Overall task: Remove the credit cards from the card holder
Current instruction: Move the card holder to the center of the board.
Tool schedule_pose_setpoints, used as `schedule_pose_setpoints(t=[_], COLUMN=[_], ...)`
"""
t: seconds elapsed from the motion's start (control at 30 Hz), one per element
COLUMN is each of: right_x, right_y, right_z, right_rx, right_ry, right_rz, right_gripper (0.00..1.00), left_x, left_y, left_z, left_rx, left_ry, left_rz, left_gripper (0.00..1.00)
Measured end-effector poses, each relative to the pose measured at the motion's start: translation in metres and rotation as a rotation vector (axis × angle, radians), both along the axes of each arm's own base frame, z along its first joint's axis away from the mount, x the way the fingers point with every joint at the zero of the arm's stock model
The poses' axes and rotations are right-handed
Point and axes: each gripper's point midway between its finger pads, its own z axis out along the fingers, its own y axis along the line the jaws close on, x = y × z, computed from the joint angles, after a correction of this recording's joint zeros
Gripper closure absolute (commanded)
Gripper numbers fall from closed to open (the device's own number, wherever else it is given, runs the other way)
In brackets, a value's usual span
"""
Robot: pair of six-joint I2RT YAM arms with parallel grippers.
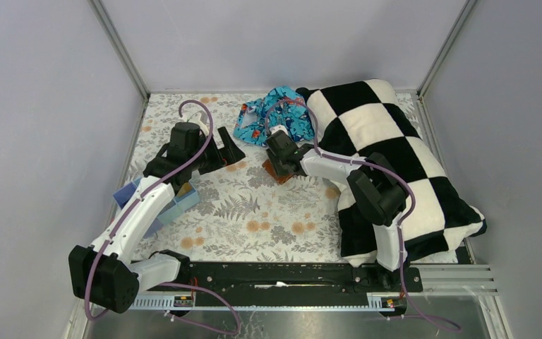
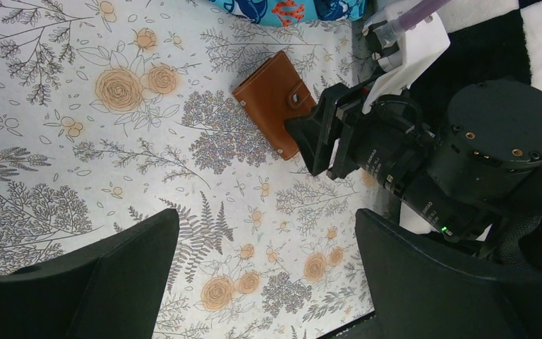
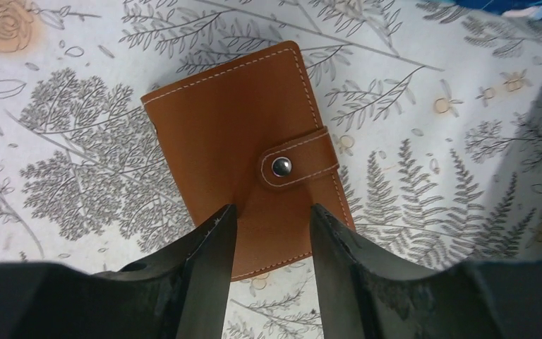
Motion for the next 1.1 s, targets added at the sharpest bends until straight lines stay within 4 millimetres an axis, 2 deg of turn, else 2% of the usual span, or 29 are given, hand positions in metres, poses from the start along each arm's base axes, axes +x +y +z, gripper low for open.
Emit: schedule_pose_setpoints(t=[0.33,0.57,0.73,0.93,1.03,1.1], right_x=[0.017,0.023,0.038,0.043,0.044,0.044], right_y=[-0.005,0.001,0.013,0.013,0.013,0.012], right_z=[0.001,0.007,0.015,-0.001,0.000,-0.001], right_rx=[-0.071,-0.061,-0.042,-0.068,-0.065,-0.061], right_ry=[-0.081,-0.114,-0.148,-0.144,-0.152,-0.155], right_rz=[0.024,0.043,0.040,0.030,0.021,0.014], right_gripper=[0.49,0.51,0.54,0.56,0.57,0.62], left_x=[-0.001,-0.001,-0.002,-0.003,-0.004,-0.004], left_y=[-0.001,-0.002,-0.003,-0.003,-0.003,-0.003], left_z=[0.001,0.001,0.001,-0.004,-0.004,-0.004], left_rx=[-0.011,-0.019,-0.023,-0.022,-0.023,-0.023], left_ry=[0.004,0.008,0.009,0.019,0.018,0.018], left_rz=[0.006,0.005,0.003,0.000,-0.001,-0.001], left_gripper=[0.01,0.01,0.01,0.01,0.01,0.01])
